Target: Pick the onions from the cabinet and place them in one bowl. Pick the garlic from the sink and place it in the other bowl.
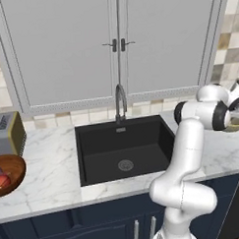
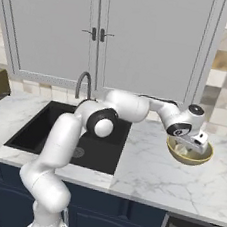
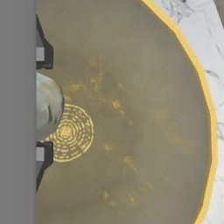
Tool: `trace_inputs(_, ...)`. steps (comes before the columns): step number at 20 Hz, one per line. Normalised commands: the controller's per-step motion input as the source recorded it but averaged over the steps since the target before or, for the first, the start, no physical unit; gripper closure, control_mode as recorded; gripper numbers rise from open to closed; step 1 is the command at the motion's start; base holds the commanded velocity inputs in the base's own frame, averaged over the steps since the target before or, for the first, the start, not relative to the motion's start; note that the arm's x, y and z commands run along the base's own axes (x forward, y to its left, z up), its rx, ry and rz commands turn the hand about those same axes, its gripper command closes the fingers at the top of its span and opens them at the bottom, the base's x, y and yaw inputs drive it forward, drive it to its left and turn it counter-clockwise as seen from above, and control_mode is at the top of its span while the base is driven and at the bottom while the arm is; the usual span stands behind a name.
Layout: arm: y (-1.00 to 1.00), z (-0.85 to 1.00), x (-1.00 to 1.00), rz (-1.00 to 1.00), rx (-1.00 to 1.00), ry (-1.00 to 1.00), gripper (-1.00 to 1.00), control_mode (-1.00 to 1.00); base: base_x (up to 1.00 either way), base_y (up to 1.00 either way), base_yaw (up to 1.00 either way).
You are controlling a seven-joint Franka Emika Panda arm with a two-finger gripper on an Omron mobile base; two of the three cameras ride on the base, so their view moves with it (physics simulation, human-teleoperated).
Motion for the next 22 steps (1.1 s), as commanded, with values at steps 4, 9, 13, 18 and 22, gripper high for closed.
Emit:
trace_inputs(4,-0.25,0.0,0.33,0.0,0.01,0.0,-1.0,-1.0,0.0,0.0,0.0)
trace_inputs(9,-0.32,0.08,0.41,0.0,0.0,0.01,-1.0,-1.0,0.0,0.0,0.0)
trace_inputs(13,-0.44,0.2,0.31,-0.01,0.0,0.02,-1.0,-1.0,0.0,0.0,0.0)
trace_inputs(18,-0.14,0.44,-0.13,0.0,0.03,0.0,-1.0,-1.0,0.0,0.0,0.0)
trace_inputs(22,0.18,0.24,-0.96,0.0,-0.04,-0.18,-1.0,-1.0,0.0,0.0,0.0)
